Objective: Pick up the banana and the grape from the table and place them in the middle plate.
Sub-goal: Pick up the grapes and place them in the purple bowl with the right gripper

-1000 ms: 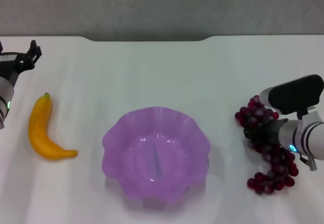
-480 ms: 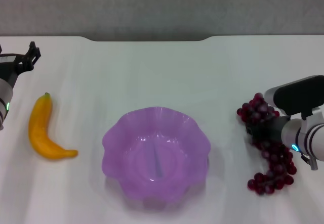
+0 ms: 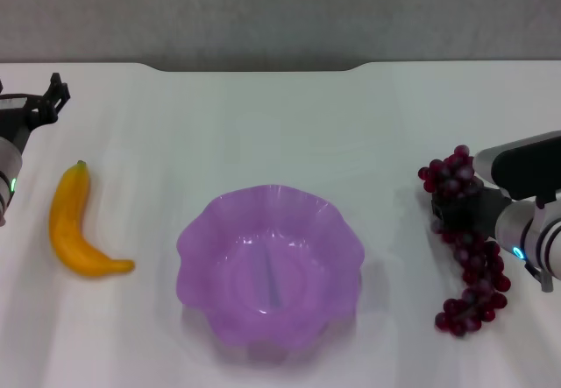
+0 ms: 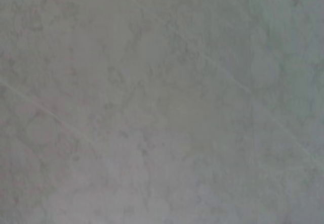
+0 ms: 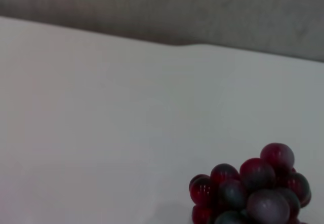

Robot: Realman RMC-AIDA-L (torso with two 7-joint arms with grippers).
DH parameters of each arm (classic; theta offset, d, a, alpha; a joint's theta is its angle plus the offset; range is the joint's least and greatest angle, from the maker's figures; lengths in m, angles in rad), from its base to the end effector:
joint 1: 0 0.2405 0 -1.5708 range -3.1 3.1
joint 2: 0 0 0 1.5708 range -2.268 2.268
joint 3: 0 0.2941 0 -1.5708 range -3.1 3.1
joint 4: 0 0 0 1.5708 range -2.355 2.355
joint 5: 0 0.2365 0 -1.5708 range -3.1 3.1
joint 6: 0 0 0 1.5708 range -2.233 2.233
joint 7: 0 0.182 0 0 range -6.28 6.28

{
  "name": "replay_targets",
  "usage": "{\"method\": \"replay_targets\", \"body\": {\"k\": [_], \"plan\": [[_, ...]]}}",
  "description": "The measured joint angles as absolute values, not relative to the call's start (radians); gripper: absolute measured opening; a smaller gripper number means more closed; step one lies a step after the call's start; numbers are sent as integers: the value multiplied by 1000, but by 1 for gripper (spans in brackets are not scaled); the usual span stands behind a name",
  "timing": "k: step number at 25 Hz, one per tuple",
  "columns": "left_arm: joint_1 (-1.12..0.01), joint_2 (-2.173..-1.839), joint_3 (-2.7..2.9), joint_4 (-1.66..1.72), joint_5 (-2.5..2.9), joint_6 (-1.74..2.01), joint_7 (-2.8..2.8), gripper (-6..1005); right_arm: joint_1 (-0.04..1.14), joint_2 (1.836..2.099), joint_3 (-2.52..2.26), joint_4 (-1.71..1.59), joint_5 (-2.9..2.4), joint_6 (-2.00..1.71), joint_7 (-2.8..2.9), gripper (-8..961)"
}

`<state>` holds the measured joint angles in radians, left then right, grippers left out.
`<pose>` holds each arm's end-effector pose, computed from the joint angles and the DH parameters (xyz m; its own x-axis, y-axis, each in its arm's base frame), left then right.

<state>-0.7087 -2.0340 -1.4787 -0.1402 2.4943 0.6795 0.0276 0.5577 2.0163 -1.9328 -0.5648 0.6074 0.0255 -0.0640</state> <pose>-0.3673 0.5110 -0.0028 0.7275 0.1425 0.6711 0.6647 0.0958 -0.7409 0.3591 0.4662 -0.1122 0.7142 -0.5819 -0.3889 -0.6174 -0.2619 -0.7418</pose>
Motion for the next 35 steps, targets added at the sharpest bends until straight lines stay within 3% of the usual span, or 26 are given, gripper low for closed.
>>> {"method": "replay_targets", "body": {"k": [35], "plan": [[-694,-2033,-1479,-133,2494,679,28,892,421,2011,-2086,-686,595,-476,-58,375]]}}
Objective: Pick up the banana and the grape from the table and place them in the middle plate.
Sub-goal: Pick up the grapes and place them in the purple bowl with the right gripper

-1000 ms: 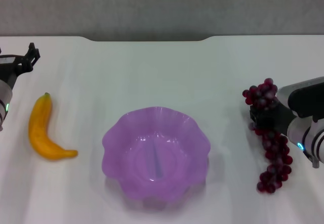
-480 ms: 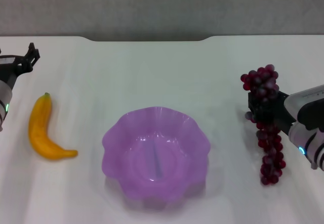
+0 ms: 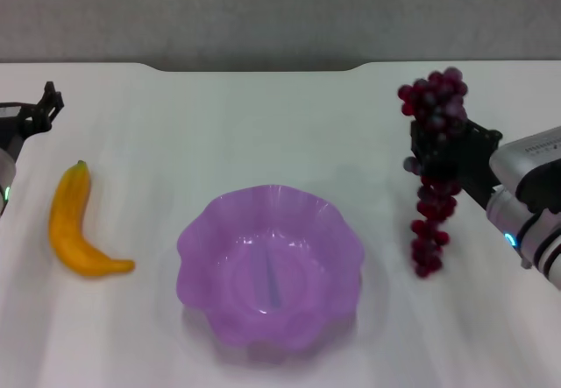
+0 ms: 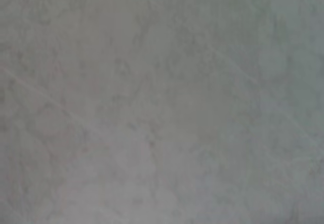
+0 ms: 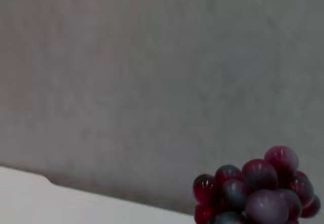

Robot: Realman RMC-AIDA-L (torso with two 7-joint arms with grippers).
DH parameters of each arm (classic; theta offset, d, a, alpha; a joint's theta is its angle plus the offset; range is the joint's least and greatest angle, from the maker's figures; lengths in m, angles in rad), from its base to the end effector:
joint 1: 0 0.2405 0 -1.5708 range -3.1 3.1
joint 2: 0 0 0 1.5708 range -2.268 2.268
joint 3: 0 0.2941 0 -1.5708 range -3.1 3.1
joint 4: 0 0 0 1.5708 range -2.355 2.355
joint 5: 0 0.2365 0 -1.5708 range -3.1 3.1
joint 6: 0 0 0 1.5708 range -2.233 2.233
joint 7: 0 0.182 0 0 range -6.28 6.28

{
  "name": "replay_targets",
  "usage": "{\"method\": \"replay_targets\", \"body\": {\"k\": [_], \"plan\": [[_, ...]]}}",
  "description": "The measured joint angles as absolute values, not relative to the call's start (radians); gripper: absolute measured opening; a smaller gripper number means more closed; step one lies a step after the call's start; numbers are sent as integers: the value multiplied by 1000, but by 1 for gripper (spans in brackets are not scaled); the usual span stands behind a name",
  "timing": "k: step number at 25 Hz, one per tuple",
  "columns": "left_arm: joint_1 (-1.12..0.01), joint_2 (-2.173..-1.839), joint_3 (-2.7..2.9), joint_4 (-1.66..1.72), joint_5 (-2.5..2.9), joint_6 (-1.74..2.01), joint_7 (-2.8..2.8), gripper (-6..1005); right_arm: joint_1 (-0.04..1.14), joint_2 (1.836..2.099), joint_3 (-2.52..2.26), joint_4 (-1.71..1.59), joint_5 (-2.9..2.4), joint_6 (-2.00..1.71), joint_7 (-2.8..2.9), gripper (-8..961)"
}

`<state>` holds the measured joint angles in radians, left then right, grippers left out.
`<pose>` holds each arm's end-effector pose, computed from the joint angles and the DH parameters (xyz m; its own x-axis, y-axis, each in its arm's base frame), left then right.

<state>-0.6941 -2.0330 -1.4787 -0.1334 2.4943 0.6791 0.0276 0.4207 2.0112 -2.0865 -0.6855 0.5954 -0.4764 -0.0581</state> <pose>-0.3773 0.5045 -0.0025 0.7265 0.1588 0.6686 0.6603 0.1085 -0.7432 0.3005 0.4510 -0.0971 0.7983 -0.1754 -0.5762 -0.5989 -0.3325 -0.7285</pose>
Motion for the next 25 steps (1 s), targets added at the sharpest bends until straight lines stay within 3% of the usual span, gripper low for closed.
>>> {"method": "replay_targets", "body": {"k": [14,25], "plan": [[-681,-2031,-1479,-135,2496,664,40,892,309,2007,-2041,-1079,572,-253,-255,372],[-686,-2031,-1479,-139,2496,664,40,892,339,2009,-2191,-1220,573,-193,-318,371]]}}
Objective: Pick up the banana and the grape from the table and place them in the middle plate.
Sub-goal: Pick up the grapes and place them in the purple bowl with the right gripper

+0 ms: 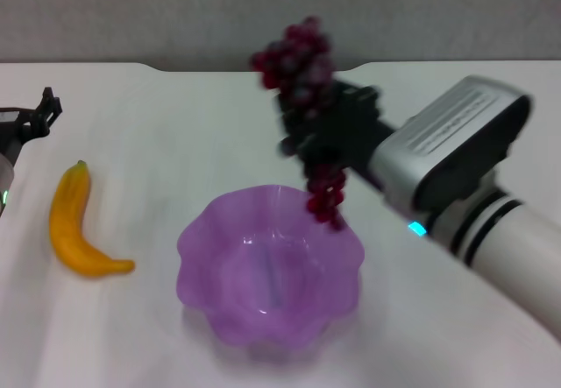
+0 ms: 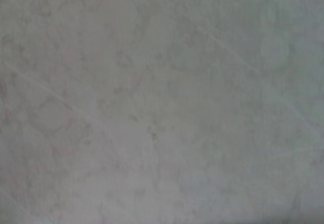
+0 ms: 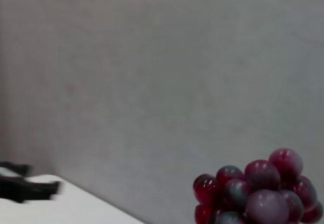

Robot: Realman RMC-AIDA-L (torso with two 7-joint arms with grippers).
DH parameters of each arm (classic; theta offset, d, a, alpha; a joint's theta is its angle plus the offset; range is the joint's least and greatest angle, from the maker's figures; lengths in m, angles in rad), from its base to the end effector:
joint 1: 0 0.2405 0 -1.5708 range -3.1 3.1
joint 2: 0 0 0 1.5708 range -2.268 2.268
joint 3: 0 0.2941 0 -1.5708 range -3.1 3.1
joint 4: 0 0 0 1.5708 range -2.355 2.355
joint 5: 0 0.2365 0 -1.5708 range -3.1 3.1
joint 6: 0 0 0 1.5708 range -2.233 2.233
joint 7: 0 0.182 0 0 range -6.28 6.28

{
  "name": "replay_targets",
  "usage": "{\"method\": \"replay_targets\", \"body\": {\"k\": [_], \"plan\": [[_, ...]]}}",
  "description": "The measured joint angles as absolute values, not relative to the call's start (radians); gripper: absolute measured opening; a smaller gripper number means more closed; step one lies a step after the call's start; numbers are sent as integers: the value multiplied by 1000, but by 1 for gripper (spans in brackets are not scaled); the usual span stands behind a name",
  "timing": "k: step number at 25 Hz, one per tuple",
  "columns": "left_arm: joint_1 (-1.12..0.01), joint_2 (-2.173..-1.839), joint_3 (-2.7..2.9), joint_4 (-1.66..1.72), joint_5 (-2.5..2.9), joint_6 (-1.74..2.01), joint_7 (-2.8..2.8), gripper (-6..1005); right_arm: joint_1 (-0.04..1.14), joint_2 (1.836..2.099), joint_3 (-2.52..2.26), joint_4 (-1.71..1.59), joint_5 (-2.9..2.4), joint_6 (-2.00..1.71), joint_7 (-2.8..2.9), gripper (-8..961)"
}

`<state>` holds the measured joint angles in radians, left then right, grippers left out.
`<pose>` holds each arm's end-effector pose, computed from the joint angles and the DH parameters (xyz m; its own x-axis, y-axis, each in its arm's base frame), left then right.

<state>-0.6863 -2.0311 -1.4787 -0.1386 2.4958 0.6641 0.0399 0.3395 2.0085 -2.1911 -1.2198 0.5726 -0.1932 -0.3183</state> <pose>-0.3816 0.5023 -0.0032 0.7316 0.1754 0.6588 0.6506 0.1089 -0.7515 0.1507 0.4100 -0.1296 0.8647 0.0212 -0.5019 -0.3878 -0.6069 -0.6938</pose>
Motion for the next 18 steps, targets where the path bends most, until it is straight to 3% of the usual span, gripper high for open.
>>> {"method": "replay_targets", "body": {"k": [18], "plan": [[-687,-2033,-1479,-140,2496,664,50,892,439,2009,-2304,-1119,668,39,-310,355]]}}
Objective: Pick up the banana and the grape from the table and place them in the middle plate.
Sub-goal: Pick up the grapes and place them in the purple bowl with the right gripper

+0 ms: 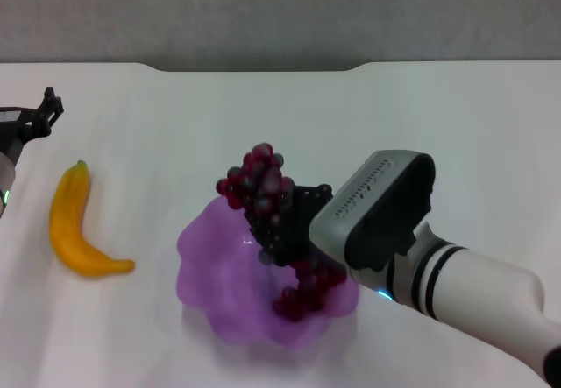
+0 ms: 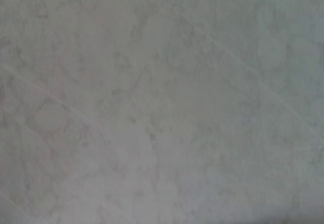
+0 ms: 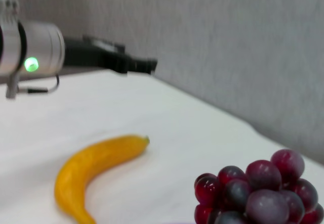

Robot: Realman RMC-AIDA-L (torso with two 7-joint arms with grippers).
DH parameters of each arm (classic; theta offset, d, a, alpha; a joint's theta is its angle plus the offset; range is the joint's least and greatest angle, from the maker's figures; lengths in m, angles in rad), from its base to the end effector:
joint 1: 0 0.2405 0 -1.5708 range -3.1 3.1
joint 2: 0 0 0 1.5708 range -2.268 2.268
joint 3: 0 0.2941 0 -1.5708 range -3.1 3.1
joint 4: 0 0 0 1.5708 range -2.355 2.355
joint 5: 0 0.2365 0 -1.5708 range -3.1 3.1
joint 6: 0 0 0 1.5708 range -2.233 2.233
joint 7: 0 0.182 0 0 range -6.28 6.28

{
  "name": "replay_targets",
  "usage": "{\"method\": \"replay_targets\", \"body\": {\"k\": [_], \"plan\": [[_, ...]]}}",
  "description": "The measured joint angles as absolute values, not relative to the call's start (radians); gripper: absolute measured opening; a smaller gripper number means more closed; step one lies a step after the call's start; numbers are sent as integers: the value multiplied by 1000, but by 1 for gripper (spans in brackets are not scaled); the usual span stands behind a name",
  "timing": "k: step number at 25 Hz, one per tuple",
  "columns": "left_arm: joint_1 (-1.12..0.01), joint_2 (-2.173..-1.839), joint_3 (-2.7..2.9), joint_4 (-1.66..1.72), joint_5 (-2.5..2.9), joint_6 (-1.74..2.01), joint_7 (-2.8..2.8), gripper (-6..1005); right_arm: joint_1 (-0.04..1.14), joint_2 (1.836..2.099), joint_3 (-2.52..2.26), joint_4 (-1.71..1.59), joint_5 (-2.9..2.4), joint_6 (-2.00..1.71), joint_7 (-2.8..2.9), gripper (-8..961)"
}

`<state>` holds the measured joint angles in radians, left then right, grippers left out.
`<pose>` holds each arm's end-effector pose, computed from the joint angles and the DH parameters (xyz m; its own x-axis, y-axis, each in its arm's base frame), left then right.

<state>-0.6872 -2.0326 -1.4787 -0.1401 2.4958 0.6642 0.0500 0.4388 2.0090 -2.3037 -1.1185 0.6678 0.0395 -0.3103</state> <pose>-0.3803 0.5027 -0.0040 0.7374 0.1751 0.6523 0.6447 0.1053 -0.7571 0.1810 0.3886 -0.1935 0.9301 -0.1855 -0.3172 -0.3451 -0.7374 -0.5806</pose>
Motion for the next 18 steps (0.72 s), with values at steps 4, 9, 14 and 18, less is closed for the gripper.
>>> {"method": "replay_targets", "body": {"k": [4,9,14,18], "plan": [[-691,-2033,-1479,-141,2496,664,52,892,495,2009,-2306,-1049,755,104,-309,353],[-696,-2034,-1479,-141,2496,664,53,892,539,2009,-2297,-954,859,136,-309,352],[-697,-2034,-1479,-141,2496,664,54,892,567,2008,-2297,-910,905,139,-310,351],[-698,-2034,-1479,-141,2496,664,54,892,570,2008,-2296,-903,901,128,-314,348]]}}
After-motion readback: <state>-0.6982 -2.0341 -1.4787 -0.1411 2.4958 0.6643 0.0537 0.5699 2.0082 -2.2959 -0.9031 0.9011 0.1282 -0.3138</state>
